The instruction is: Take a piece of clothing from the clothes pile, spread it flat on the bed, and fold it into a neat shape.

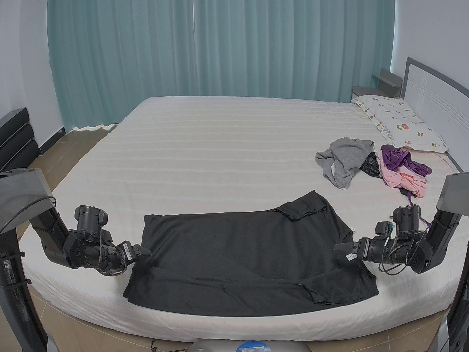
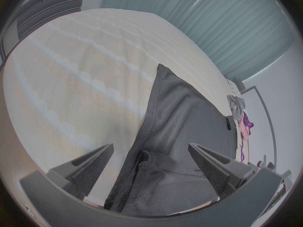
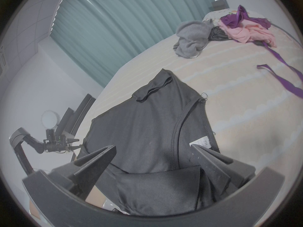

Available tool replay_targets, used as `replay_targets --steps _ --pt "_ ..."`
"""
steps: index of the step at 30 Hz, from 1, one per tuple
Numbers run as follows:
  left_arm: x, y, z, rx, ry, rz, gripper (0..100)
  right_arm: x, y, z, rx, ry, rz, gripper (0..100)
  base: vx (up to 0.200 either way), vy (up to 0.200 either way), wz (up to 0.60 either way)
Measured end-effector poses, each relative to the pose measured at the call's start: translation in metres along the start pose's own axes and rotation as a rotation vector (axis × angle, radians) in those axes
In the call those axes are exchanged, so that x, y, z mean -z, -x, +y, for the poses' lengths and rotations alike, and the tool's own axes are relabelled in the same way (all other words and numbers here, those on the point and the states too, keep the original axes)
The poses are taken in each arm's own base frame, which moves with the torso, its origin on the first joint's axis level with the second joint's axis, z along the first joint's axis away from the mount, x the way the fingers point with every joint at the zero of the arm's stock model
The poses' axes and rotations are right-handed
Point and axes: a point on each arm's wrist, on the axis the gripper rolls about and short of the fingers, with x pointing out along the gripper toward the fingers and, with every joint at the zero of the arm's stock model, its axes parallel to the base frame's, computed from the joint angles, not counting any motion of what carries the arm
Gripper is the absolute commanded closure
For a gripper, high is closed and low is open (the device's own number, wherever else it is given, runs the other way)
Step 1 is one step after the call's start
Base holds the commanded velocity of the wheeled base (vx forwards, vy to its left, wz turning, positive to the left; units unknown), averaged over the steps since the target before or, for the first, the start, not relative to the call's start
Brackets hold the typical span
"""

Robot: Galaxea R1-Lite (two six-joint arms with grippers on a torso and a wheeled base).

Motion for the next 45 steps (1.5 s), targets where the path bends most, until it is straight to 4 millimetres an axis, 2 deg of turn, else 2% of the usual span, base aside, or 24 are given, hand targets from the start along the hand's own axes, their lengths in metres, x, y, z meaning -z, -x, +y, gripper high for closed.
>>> replay_targets --steps 9,18,19,31,45 --pt "-0.007 -0.003 0.003 0.001 0.073 -0.016 0 0.012 -0.004 -0.026 -0.020 0.009 0.064 0 0.000 0.000 0.00" --pt "-0.010 -0.005 0.003 0.007 0.084 -0.018 0 0.023 -0.005 -0.033 -0.035 0.027 0.100 0 0.000 0.000 0.00" --pt "-0.010 -0.005 0.003 0.007 0.084 -0.017 0 0.025 -0.004 -0.033 -0.039 0.037 0.105 100 0.000 0.000 0.00" --pt "-0.010 -0.007 0.004 0.005 0.084 -0.016 0 0.028 0.002 -0.040 -0.022 0.048 0.108 100 0.000 0.000 0.00" --pt "-0.009 -0.008 0.004 0.001 0.082 -0.013 0 0.017 0.006 -0.042 -0.027 0.053 0.047 100 0.000 0.000 0.00"
